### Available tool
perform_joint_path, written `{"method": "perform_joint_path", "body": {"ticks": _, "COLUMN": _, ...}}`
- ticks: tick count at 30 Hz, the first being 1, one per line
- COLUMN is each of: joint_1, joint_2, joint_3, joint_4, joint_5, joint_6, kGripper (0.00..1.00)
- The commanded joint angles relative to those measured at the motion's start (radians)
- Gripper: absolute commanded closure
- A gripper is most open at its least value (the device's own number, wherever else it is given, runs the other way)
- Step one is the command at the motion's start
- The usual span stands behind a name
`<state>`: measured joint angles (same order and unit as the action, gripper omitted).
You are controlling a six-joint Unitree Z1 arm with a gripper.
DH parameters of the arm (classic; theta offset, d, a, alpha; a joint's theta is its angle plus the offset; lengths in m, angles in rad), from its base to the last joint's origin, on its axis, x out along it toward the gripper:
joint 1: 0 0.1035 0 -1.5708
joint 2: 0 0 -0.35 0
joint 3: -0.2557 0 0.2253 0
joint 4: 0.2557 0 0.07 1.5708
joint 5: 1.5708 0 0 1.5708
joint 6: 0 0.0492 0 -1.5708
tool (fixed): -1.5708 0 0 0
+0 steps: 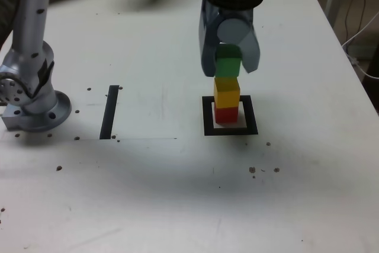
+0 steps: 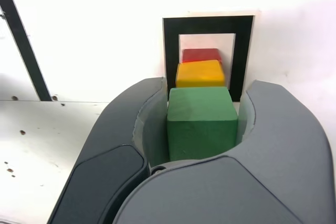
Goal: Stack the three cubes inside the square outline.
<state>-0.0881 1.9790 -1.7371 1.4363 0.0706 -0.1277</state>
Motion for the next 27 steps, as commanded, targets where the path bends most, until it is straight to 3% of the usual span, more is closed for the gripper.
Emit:
{"method": "perform_joint_path", "body": {"ticks": 1, "joint_1": 0.001, "joint_2": 0.005, "joint_3": 0.013, "joint_4": -0.007, "joint_5": -0.005, "joint_6": 0.002, "kGripper": 0.89}}
{"method": "perform_joint_path", "body": {"ticks": 12, "joint_1": 0.001, "joint_2": 0.022, "joint_3": 0.038, "joint_4": -0.05, "joint_5": -0.02, "joint_6": 0.002, "kGripper": 0.88}}
{"method": "perform_joint_path", "body": {"ticks": 18, "joint_1": 0.001, "joint_2": 0.032, "joint_3": 0.044, "joint_4": -0.063, "joint_5": -0.025, "joint_6": 0.002, "kGripper": 0.82}}
{"method": "perform_joint_path", "body": {"ticks": 22, "joint_1": 0.003, "joint_2": 0.035, "joint_3": 0.048, "joint_4": -0.064, "joint_5": -0.026, "joint_6": 0.002, "kGripper": 0.7}}
{"method": "perform_joint_path", "body": {"ticks": 25, "joint_1": 0.005, "joint_2": 0.035, "joint_3": 0.051, "joint_4": -0.064, "joint_5": -0.031, "joint_6": 0.006, "kGripper": 0.52}}
{"method": "perform_joint_path", "body": {"ticks": 27, "joint_1": 0.005, "joint_2": 0.034, "joint_3": 0.053, "joint_4": -0.065, "joint_5": -0.031, "joint_6": 0.013, "kGripper": 0.35}}
